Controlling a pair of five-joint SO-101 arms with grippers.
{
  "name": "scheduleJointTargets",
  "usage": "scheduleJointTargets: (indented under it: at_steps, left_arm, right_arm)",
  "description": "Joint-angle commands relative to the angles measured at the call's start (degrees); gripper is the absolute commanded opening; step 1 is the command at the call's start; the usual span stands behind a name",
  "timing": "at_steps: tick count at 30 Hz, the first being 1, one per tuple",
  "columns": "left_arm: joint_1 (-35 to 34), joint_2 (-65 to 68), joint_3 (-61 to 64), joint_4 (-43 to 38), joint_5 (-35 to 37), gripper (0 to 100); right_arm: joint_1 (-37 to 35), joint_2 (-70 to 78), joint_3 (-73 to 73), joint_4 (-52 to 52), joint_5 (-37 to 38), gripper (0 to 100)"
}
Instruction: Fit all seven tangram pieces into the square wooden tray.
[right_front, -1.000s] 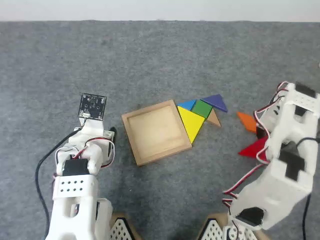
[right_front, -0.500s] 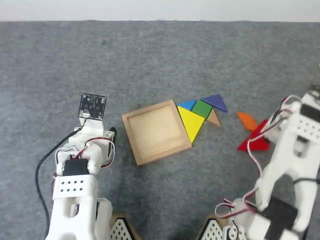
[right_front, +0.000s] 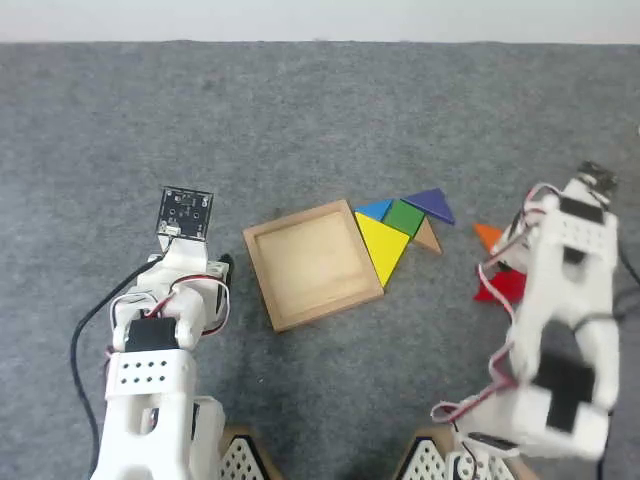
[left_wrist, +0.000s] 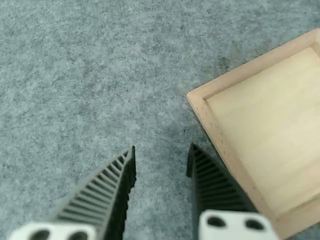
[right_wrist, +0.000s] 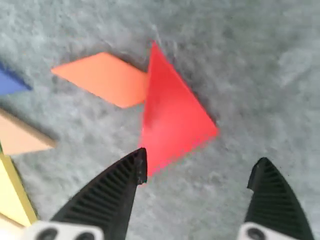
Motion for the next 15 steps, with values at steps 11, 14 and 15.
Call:
scheduleJointTargets:
  at_steps: [11, 14, 15]
  left_arm:
    - [0.4, 0.0, -0.8, 0.3, -0.4, 17]
    - [0.4, 0.0, -0.8, 0.3, -0.4, 17]
    - [0.4, 0.0, -0.8, 0.3, -0.4, 17]
  right_arm:
    - [-0.5, 21.7, -20.4, 5.8, -3.0, 29.5]
    - [-0.5, 22.7, -20.8, 6.0, -1.1, 22.4]
    - [-0.5, 23.1, -20.9, 6.5, -1.1, 18.7]
